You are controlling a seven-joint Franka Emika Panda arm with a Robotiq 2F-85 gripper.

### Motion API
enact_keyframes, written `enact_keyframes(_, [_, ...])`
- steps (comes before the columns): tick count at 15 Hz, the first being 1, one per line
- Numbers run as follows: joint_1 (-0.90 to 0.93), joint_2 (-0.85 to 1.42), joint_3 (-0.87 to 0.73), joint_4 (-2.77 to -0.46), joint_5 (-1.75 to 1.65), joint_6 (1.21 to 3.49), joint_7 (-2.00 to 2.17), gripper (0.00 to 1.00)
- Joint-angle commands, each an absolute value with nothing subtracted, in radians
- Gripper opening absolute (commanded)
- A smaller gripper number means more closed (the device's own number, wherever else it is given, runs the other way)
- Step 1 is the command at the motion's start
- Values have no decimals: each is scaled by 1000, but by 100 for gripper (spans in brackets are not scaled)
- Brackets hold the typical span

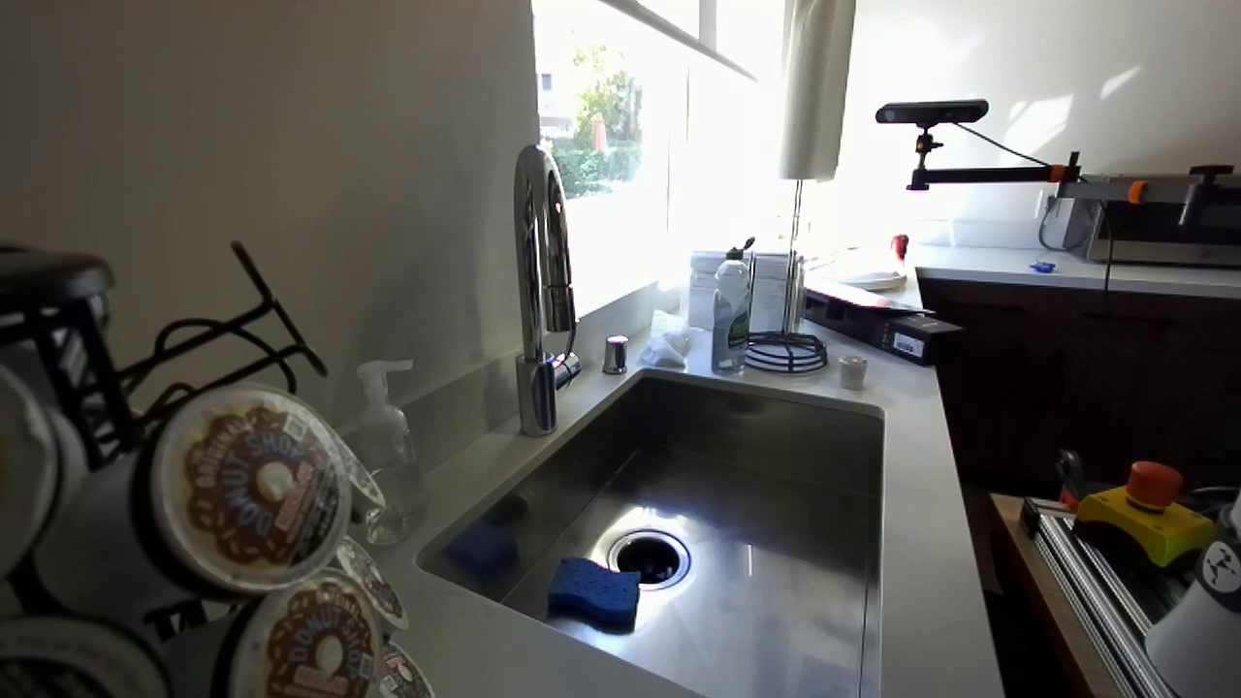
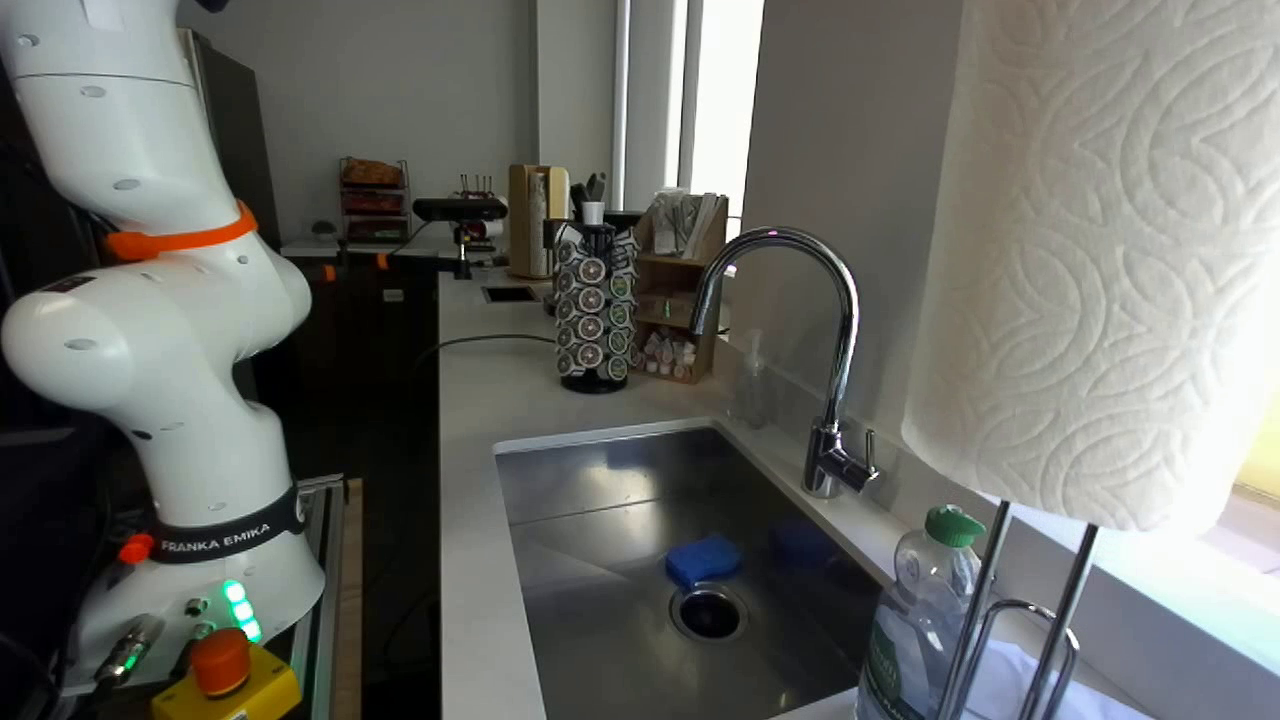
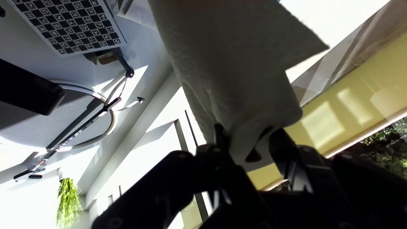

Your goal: Remove the paper towel from the paper towel holder

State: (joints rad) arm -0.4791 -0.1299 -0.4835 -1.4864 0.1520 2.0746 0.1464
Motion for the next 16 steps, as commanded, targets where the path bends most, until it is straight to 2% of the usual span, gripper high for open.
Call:
enact_keyframes(1, [-470,-103,-502,-1431,183,2061,163,11])
enact_keyframes(16, [-471,-35,-501,-1310,253,2086,181,11])
